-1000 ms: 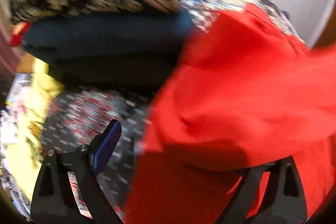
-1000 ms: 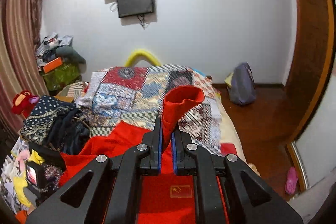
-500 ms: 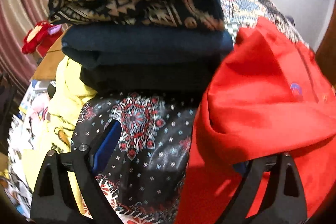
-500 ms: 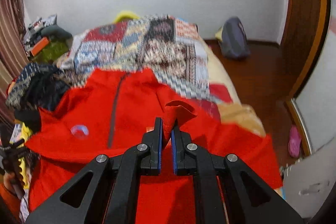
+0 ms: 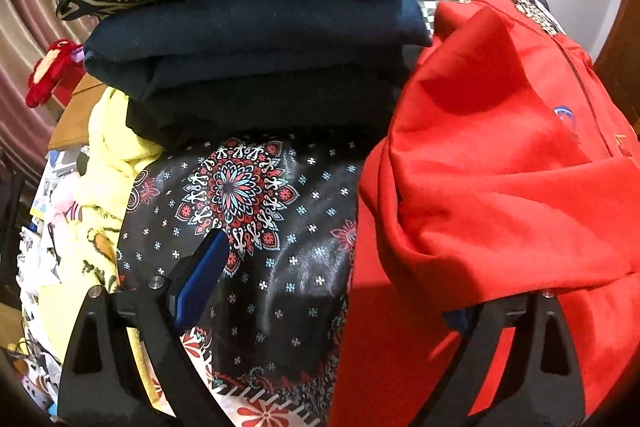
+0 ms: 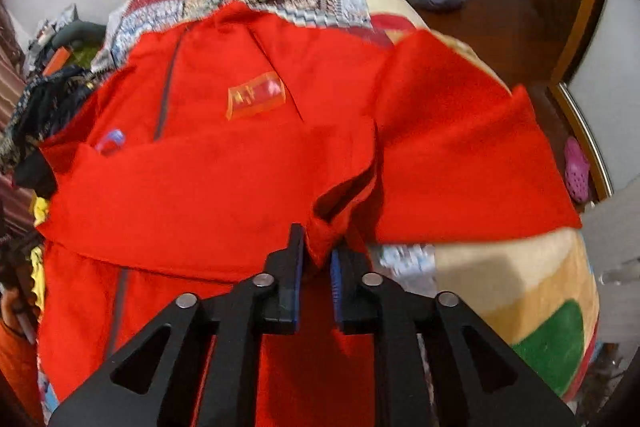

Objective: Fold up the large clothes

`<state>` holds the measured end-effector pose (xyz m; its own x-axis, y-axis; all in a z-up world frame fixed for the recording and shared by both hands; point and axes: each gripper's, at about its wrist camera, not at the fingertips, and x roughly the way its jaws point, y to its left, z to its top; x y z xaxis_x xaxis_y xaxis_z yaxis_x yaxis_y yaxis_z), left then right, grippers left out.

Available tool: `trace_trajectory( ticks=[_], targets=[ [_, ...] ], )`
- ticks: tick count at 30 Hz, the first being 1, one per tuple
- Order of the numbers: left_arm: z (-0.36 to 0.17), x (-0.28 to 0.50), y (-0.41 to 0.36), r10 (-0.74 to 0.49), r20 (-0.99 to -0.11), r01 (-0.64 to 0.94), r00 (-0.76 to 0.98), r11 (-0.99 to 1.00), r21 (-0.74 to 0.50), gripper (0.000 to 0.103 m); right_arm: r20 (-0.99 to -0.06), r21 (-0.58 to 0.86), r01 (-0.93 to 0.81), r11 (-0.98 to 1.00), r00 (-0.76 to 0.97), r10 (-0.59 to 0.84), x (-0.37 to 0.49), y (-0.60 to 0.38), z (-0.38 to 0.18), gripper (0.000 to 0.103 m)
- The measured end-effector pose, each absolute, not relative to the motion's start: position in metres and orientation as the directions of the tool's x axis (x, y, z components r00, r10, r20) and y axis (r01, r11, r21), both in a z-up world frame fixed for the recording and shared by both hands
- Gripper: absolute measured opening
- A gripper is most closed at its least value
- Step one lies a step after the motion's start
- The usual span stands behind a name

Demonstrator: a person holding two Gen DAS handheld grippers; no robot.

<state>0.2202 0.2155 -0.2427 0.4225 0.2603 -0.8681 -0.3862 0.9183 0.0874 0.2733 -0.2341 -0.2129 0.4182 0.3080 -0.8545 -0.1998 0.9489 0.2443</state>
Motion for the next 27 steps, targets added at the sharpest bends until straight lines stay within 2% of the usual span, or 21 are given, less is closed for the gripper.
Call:
trace_trajectory(
  ticks=[3, 5, 6, 15, 20, 23, 27],
  targets=[
    [-0.234, 0.216, 0.209, 0.249, -0.870, -0.359, 0.426, 0.929, 0.091, 0.093, -0.865, 0.234, -0.183, 0.955, 0.410, 0.291, 0.268, -0.241, -0.216, 0.029],
    [-0.227, 0.211, 0.204, 0.235, -0.874, -0.327, 0.426, 0.940, 0.093, 0.093, -0.865, 0.219, -0.163, 0.962, 0.423, 0.269, 0.264, -0.249, -0.213, 0.046],
    [-0.224, 0.208, 0.201, 0.228, -0.873, -0.310, 0.431, 0.946, 0.094, 0.093, -0.864, 0.211, -0.154, 0.965, 0.432, 0.258, 0.262, -0.251, -0.212, 0.049],
    [-0.175, 0.212, 0.180, 0.203, -0.823, -0.232, 0.530, 0.969, 0.089, 0.093, -0.831, 0.187, -0.129, 0.974, 0.508, 0.227, 0.253, -0.271, -0.185, 0.051],
    [-0.160, 0.243, 0.160, 0.159, -0.804, -0.193, 0.573, 0.980, 0.056, 0.093, -0.793, 0.221, -0.061, 0.973, 0.570, 0.215, 0.256, -0.287, -0.172, 0.064],
    [-0.157, 0.264, 0.141, 0.115, -0.802, -0.157, 0.586, 0.987, 0.027, 0.093, -0.781, 0.245, -0.006, 0.969, 0.591, 0.201, 0.261, -0.301, -0.170, 0.068],
    [-0.161, 0.290, 0.113, 0.054, -0.807, -0.096, 0.588, 0.995, -0.003, 0.093, -0.787, 0.292, 0.094, 0.952, 0.589, 0.184, 0.270, -0.331, -0.180, 0.069]
  ],
)
